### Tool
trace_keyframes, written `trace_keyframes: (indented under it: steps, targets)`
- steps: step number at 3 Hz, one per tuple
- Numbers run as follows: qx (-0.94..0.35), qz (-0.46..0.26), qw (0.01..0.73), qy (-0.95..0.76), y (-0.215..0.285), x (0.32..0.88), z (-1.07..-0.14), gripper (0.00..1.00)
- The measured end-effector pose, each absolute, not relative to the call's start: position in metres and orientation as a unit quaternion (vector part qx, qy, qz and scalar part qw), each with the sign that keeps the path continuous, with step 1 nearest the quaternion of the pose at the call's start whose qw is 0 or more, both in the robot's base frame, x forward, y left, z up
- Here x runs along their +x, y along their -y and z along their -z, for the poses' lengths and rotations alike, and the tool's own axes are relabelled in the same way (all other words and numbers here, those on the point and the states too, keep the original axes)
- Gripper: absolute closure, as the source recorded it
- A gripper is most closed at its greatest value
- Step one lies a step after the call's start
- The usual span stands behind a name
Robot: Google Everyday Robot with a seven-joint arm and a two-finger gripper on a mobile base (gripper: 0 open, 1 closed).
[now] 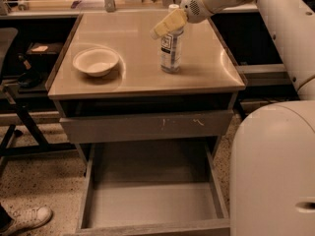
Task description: Pick blue plastic bottle from middle drawer and place on counter
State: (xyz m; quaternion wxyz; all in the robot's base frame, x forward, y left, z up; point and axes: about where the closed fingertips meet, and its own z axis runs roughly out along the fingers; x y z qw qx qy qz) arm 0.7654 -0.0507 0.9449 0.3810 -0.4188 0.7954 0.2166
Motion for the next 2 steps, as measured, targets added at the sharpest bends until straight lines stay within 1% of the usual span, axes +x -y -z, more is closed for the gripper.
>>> trace_keyframes:
  steps: [1,2]
  targets:
    - [-0.426,-0.207,0.372,-0.798,0.045,0.766,-0.945,0.0]
    - [-0.426,-0.146,0.391,-0.803,0.051,0.764,-0.994,0.0]
